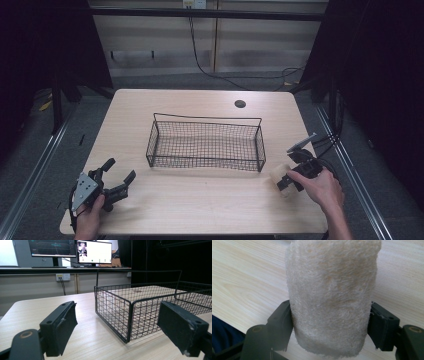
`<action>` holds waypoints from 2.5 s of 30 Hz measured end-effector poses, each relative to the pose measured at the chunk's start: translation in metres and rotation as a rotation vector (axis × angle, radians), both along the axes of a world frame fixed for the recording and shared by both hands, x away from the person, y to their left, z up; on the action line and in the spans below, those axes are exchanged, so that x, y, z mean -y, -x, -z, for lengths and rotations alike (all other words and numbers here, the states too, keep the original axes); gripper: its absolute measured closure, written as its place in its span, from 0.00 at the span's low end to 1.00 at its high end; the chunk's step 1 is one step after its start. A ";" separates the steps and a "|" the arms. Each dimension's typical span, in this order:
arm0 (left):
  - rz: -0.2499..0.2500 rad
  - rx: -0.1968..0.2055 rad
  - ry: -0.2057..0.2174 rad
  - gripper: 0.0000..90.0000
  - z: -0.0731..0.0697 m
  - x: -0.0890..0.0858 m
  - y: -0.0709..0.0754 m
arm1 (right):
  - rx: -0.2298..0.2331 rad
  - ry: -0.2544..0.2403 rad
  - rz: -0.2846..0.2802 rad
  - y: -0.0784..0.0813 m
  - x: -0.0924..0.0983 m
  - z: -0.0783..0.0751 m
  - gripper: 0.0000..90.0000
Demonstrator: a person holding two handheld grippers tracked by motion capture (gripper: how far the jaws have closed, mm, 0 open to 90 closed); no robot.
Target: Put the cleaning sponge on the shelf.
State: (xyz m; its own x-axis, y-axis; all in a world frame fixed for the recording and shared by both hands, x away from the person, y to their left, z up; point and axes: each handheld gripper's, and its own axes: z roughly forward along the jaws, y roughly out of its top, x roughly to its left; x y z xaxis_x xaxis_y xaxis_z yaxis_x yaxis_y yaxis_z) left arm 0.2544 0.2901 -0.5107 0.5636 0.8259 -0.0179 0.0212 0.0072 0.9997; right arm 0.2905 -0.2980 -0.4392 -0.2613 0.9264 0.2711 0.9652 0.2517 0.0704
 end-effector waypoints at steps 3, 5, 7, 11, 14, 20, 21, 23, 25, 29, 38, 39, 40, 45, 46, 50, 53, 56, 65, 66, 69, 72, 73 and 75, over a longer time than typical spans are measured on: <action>-0.010 0.002 -0.001 0.17 0.000 0.000 0.000 | 0.037 -0.018 -0.002 0.003 -0.001 -0.007 0.33; -0.010 0.001 -0.002 0.17 0.000 0.000 0.000 | 0.034 -0.016 -0.005 0.004 -0.002 -0.008 0.33; -0.010 0.002 -0.002 0.17 0.000 0.000 0.000 | 0.027 -0.026 -0.014 0.004 -0.003 -0.011 0.33; -0.009 0.001 -0.006 0.17 0.000 -0.001 0.000 | 0.028 -0.037 -0.025 0.004 -0.007 -0.017 0.33; -0.010 0.002 -0.003 0.17 0.000 0.000 0.000 | 0.031 -0.047 -0.023 0.003 -0.009 -0.020 0.33; -0.009 0.002 -0.001 0.17 0.000 0.000 0.000 | 0.028 -0.073 -0.012 0.002 -0.009 -0.028 0.33; -0.009 0.001 -0.001 0.17 0.000 0.000 0.000 | 0.028 -0.079 -0.011 0.002 -0.009 -0.029 0.33; -0.009 0.002 -0.001 0.17 0.000 0.000 0.000 | 0.026 -0.082 -0.014 0.002 -0.010 -0.032 0.33; -0.009 0.001 -0.001 0.17 0.000 0.000 0.000 | 0.032 -0.086 -0.018 0.002 -0.011 -0.035 0.33; -0.010 0.002 -0.001 0.17 0.000 0.000 0.000 | 0.033 -0.099 -0.026 0.002 -0.012 -0.040 0.33; -0.010 0.001 -0.002 0.17 0.000 0.000 0.000 | 0.057 -0.125 -0.031 0.001 -0.015 -0.056 0.33; -0.010 0.002 -0.002 0.17 0.000 0.000 0.000 | 0.058 -0.127 -0.035 0.001 -0.015 -0.058 0.33; -0.010 0.002 -0.002 0.17 0.000 0.000 0.000 | 0.060 -0.131 -0.037 0.001 -0.015 -0.060 0.33; -0.009 0.001 -0.006 0.17 0.000 -0.001 0.000 | 0.081 -0.153 -0.046 -0.001 -0.018 -0.069 0.33; -0.010 0.001 -0.002 0.17 0.000 0.000 0.000 | 0.082 -0.164 -0.046 -0.002 -0.018 -0.072 0.33; -0.010 0.001 -0.001 0.17 0.000 0.000 0.000 | 0.087 -0.173 -0.037 -0.006 -0.021 -0.078 0.33; -0.010 0.001 -0.001 0.17 0.000 0.000 0.000 | 0.092 -0.182 -0.029 -0.011 -0.023 -0.083 0.33; -0.009 0.001 -0.006 0.17 0.000 -0.001 0.000 | 0.094 -0.189 -0.035 -0.016 -0.027 -0.086 0.33; -0.009 0.001 -0.007 0.17 0.000 -0.001 0.000 | 0.090 -0.189 -0.064 -0.028 -0.044 -0.090 0.33; -0.011 0.002 -0.002 0.17 0.000 0.000 0.000 | 0.088 -0.188 -0.065 -0.029 -0.047 -0.091 0.33; -0.009 0.002 -0.008 0.17 0.000 -0.001 0.000 | 0.085 -0.197 -0.064 -0.034 -0.052 -0.092 0.33; -0.009 0.002 -0.003 0.17 0.000 0.000 0.000 | 0.078 -0.185 -0.074 -0.041 -0.059 -0.091 0.33; -0.009 0.001 -0.008 0.17 0.000 -0.001 0.000 | 0.080 -0.186 -0.077 -0.042 -0.060 -0.091 0.33; -0.008 0.002 -0.008 0.17 0.000 -0.001 0.000 | 0.076 -0.181 -0.072 -0.046 -0.064 -0.092 0.33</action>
